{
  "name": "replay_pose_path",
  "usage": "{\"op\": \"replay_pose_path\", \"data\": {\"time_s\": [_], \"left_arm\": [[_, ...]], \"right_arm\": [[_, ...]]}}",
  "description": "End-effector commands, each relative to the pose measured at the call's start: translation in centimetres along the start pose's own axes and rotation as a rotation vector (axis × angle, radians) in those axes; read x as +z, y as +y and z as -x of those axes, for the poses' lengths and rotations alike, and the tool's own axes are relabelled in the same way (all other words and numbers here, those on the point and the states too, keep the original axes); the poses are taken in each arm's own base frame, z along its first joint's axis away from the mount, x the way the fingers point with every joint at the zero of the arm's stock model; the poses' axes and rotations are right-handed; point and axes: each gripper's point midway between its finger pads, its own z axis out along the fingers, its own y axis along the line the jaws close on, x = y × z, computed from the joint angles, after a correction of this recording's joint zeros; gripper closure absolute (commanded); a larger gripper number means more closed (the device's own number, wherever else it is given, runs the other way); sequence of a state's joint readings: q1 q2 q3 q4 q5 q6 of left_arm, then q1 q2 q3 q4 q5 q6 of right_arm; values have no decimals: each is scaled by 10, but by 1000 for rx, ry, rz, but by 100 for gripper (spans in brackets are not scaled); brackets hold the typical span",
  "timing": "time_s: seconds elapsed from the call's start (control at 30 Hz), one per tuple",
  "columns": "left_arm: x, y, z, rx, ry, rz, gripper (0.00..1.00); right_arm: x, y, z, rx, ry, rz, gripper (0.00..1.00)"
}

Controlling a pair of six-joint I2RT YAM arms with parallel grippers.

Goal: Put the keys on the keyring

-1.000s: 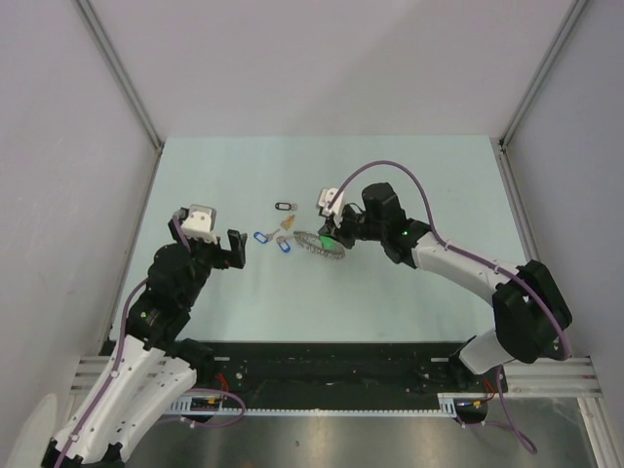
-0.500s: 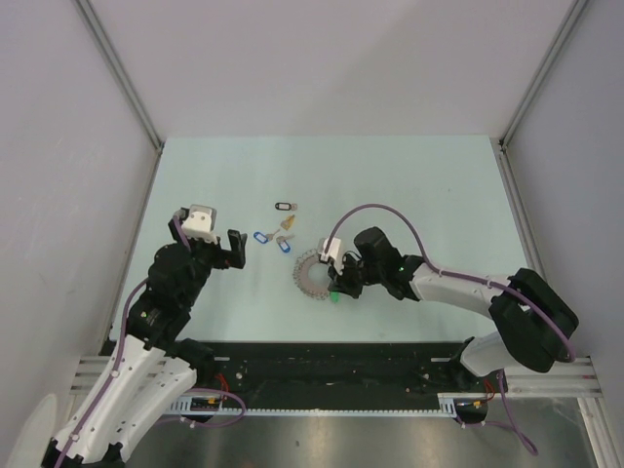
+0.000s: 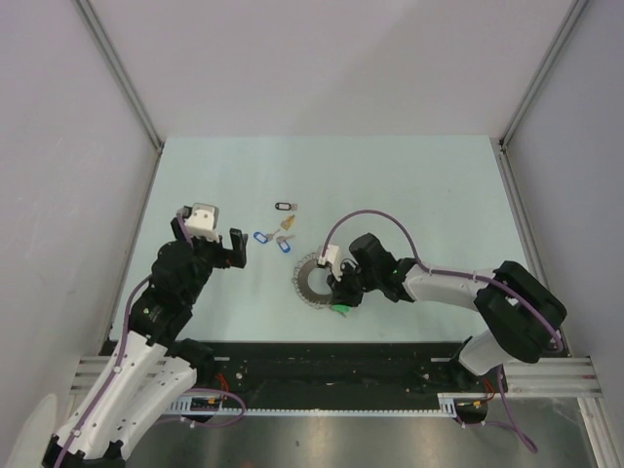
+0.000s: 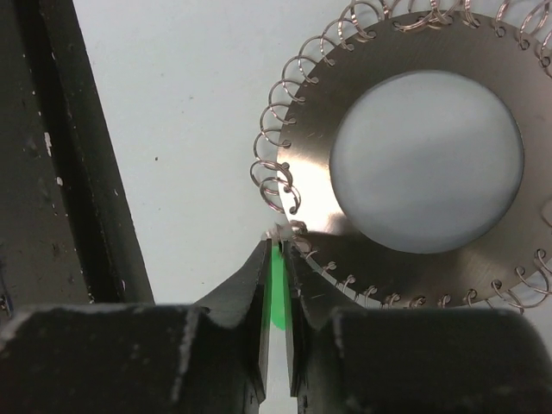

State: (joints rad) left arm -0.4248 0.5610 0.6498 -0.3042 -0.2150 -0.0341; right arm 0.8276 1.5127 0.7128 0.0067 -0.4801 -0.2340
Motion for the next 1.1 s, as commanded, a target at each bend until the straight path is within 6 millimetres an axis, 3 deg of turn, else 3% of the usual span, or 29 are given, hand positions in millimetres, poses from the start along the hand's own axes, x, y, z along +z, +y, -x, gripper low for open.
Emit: {"op": "replay_pose_path", "data": {"time_s": [0.0,0.07,0.13,0.23,0.37,0.57,0.77,1.07], "left_arm": [[3,2,-1,-5,0,6,0],[4,-1,-2,-7,6,-8,0],[6,-3,-4,-7,17,-17,0],[8,-5,-6,-7,33,-27,0],[9,-6,-8,-4,42,-28,0],[10,-5,-8,-3,42,-30,0],[9,-4,-9,2,42,-22,0],[9,-2,-10,10,45,-15,0]], "right_arm": [[-12,13,10,43,-16,12,75],[-19,12,13,83,-20,-24,61],[-32,9,25,109,-54,-81,56],[-49,-2,27,202,-61,-172,55],[-64,-18,14,300,-36,-248,55],[-54,-24,5,270,10,-265,62],[-41,-28,8,107,88,-305,66],[-22,-27,-10,-148,236,-325,66]]}}
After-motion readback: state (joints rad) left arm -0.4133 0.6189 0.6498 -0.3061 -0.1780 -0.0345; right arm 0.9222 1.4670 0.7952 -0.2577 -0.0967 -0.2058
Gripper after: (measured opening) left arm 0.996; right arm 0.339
